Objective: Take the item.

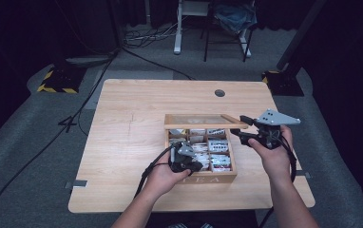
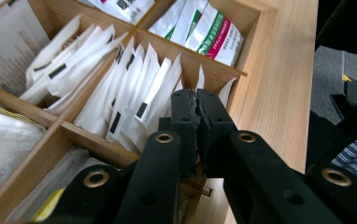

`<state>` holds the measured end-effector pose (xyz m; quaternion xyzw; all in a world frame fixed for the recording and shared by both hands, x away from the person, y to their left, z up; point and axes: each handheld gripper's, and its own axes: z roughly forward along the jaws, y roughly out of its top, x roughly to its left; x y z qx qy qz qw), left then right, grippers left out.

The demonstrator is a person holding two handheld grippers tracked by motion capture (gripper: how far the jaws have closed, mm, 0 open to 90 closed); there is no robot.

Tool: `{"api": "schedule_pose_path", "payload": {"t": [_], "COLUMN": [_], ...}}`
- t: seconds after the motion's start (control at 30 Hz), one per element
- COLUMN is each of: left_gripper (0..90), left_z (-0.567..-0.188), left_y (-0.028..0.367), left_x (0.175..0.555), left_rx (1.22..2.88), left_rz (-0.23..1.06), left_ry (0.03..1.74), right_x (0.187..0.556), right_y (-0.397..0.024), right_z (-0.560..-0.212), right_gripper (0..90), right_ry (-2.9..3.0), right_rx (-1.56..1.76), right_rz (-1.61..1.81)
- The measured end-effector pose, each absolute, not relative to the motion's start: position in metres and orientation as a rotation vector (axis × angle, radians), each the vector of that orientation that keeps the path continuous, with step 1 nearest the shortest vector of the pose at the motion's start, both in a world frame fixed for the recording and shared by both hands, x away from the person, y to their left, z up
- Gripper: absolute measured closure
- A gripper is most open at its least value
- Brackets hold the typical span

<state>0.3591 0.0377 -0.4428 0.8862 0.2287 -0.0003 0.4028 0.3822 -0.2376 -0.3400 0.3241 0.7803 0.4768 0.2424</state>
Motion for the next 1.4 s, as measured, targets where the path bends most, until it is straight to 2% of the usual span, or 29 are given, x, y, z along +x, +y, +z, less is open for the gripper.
{"api": "schedule_pose_path", "payload": {"t": [0.23,1.03,1.4], "left_gripper": [90.0,90.0,90.0], "left_z": [-0.441,-0.398,-0.388], "left_y": [0.038,0.06,0.078], "left_x": [0.358,0.342,0.335], "left_rx": [2.24,2.02,1.986], "left_rz": [0.032,0.17,0.183], "left_ry": [0.557,0.491,0.496], "right_x": [0.382,0.382,0.382], "right_y": [-0.238,-0.237,-0.238], "right_z": [-0.34,-0.34,-0.341], "right_gripper": [44.2,44.2,44.0], "right_ry": [2.132,2.127,2.127], "right_rx": [0.887,0.884,0.885], "right_rz": [1.304,1.305,1.309]}}
